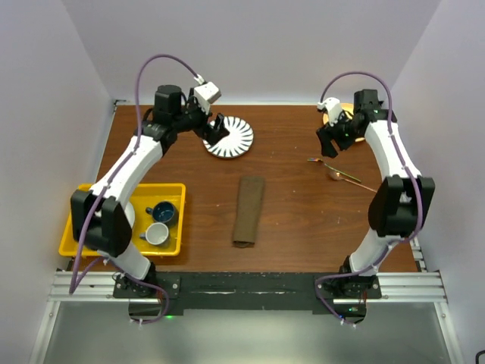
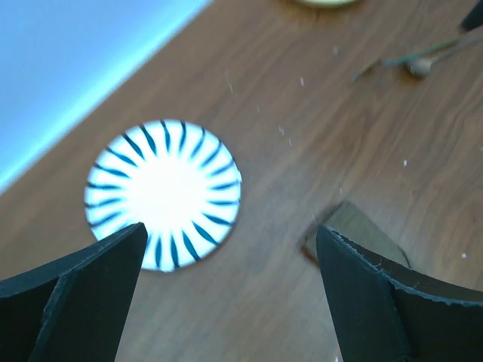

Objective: Fold the napkin into a case and place the utensils inside
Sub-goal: Pick up the fork from the center of the board.

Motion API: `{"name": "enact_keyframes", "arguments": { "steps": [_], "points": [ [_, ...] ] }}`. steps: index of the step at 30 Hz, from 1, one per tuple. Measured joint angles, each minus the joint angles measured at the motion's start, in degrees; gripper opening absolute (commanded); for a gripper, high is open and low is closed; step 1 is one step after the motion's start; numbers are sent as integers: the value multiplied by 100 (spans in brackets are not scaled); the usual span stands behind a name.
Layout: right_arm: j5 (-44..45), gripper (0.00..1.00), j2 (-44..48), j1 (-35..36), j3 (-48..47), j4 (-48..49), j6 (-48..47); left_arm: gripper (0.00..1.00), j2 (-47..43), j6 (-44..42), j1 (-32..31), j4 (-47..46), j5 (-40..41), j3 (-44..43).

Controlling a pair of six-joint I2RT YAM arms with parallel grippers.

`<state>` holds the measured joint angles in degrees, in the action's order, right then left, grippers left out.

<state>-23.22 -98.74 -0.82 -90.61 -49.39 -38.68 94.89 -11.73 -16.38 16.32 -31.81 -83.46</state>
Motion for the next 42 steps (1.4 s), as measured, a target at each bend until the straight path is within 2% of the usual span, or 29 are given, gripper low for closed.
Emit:
{"name": "enact_keyframes", "arguments": {
  "steps": [2,5,8,15,20,25,29,33,35,36,37,42],
  "points": [
    [245,73,-483,-140,-289,-122,-146,100,-328,24,-20,-302,63,127],
    [640,66,-1005,-131,-361,-81,-225,100,-898,90,-55,-1010,258,791],
    [964,62,-1375,-83,-369,-4,-308,100,-1047,179,-57,-1246,415,1084],
    [1207,57,-2057,-26,-570,144,-439,99,-610,168,-55,-721,409,774],
    [1263,48,-2092,59,-570,273,-481,98,-564,173,-57,-437,356,774],
    [1377,43,-2116,275,-546,544,-505,96,-566,179,-55,-374,354,776],
    [1445,34,-2295,356,-546,706,-560,96,-566,170,-55,-328,376,776],
    [1482,16,-2546,348,-568,704,-610,96,-566,129,-55,-306,452,776],
    [1478,11,-2557,343,-579,732,-654,96,-566,87,-52,-286,490,774],
    [1473,3,-2559,341,-581,719,-678,96,-564,61,-50,-280,505,774],
    [1473,0,-2559,341,-581,719,-706,96,-564,48,-50,-267,514,774],
    [1499,0,-2549,339,-599,695,-881,99,-564,13,-50,-195,525,772]
  ]
}}
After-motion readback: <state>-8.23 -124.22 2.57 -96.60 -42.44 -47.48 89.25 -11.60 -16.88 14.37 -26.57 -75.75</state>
